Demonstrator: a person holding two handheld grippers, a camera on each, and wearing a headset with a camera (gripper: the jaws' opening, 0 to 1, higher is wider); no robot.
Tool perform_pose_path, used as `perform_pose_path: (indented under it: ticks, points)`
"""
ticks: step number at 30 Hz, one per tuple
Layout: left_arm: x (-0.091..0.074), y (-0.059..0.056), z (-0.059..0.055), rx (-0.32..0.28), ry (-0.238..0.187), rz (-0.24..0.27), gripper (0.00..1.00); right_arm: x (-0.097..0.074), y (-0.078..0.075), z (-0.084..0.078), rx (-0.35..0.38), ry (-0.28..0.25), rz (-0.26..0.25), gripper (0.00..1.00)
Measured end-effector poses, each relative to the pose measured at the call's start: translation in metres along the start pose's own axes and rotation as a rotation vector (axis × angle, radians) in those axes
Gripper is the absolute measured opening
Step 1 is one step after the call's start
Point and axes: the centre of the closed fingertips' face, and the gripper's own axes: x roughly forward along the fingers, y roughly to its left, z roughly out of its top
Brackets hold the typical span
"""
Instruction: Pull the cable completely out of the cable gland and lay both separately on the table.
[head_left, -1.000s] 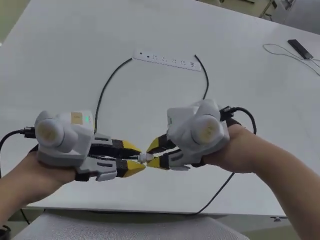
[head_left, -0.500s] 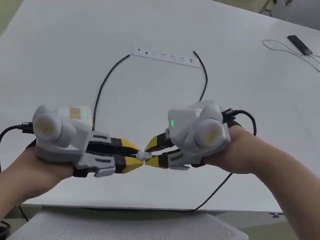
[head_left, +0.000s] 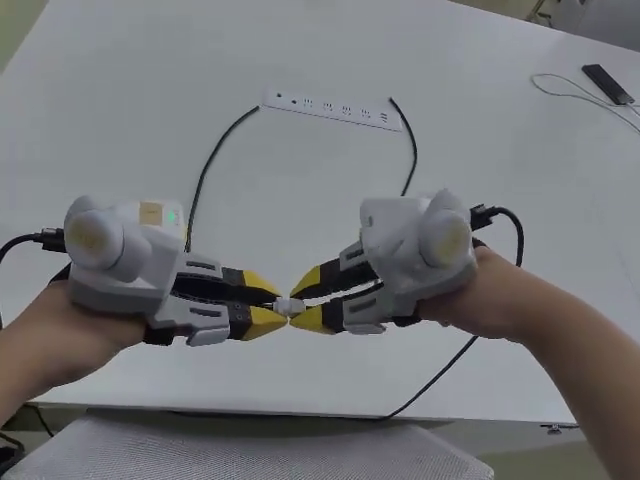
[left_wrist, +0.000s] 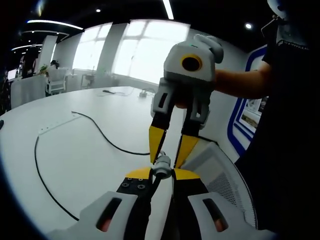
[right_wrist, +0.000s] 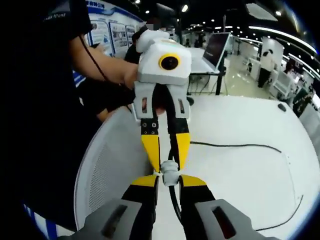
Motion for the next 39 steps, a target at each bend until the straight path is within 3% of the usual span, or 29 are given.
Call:
perform_pose_path:
  ticks: [2, 6, 7, 8, 10, 14, 21, 30, 36, 37, 39]
  points:
    - [0.001, 0.0, -0.001, 0.012, 0.003, 0.008, 0.15, -0.005, -0.002, -0.003, 0.062, -0.018, 0.019, 0.14]
    - [0.003, 0.0, 0.0, 0.048, 0.011, 0.017, 0.15, -0.013, -0.005, 0.001, 0.184, -0.112, 0.074, 0.14]
    - [0.004, 0.0, 0.002, 0.069, 0.012, 0.021, 0.15, -0.016, -0.005, 0.0, 0.278, -0.138, 0.114, 0.15]
    - [0.004, 0.0, 0.003, 0.082, 0.012, 0.022, 0.15, -0.017, -0.006, -0.001, 0.323, -0.151, 0.135, 0.16]
    - [0.005, -0.002, 0.004, 0.095, 0.015, 0.022, 0.15, -0.018, -0.013, -0.003, 0.352, -0.186, 0.152, 0.16]
    - [0.007, -0.002, 0.007, 0.132, 0.026, 0.032, 0.15, -0.022, -0.009, 0.0, 0.484, -0.243, 0.267, 0.15]
    - [0.011, -0.006, 0.014, 0.17, 0.036, 0.039, 0.14, -0.023, -0.007, 0.001, 0.557, -0.295, 0.352, 0.12]
    - [0.014, -0.007, 0.012, 0.179, 0.047, 0.048, 0.14, -0.021, 0.001, -0.001, 0.619, -0.293, 0.419, 0.1]
    - [0.014, -0.01, 0.012, 0.189, 0.058, 0.044, 0.14, -0.017, 0.008, -0.003, 0.628, -0.265, 0.441, 0.11]
    - [0.013, -0.01, 0.011, 0.191, 0.063, 0.046, 0.14, -0.017, 0.007, -0.001, 0.607, -0.288, 0.436, 0.09]
    - [0.012, -0.01, 0.011, 0.182, 0.061, 0.041, 0.14, -0.017, 0.007, -0.001, 0.634, -0.281, 0.438, 0.09]
